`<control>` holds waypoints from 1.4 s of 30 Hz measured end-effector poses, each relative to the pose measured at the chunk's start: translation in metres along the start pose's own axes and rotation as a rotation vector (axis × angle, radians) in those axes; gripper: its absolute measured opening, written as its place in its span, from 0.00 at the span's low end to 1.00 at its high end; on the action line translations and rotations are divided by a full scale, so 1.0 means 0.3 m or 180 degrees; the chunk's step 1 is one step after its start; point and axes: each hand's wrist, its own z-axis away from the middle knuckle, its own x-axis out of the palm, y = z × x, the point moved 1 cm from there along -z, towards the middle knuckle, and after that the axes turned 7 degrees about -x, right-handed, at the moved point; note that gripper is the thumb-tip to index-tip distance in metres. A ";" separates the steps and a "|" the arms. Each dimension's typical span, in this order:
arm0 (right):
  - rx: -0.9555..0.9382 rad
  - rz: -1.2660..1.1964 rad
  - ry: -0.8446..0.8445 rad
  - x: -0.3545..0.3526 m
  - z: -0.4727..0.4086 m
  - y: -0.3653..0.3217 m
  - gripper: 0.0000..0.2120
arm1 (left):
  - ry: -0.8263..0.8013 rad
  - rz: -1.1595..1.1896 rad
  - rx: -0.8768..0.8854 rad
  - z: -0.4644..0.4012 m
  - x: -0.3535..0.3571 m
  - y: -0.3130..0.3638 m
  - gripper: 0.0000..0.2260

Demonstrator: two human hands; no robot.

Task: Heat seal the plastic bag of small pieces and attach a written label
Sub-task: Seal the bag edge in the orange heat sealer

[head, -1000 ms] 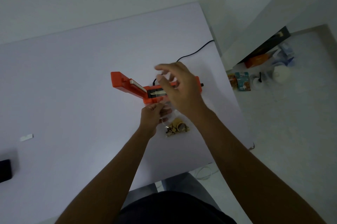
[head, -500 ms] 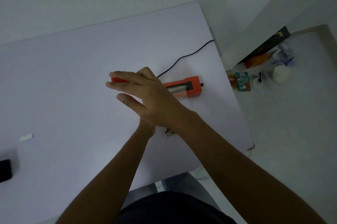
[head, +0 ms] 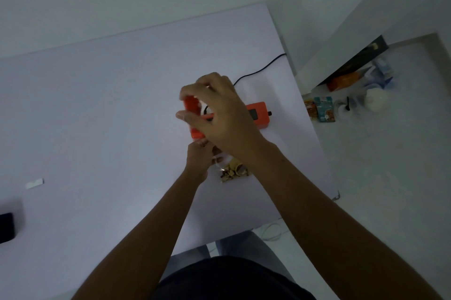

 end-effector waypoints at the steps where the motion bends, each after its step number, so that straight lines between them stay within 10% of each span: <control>1: 0.0126 -0.0082 0.0063 -0.018 0.002 0.013 0.14 | -0.0021 -0.0021 -0.0033 -0.005 -0.007 -0.006 0.12; 42: 0.2465 -0.0918 0.1376 -0.082 0.258 0.457 0.06 | -0.0163 0.0196 0.0044 0.004 -0.009 -0.007 0.11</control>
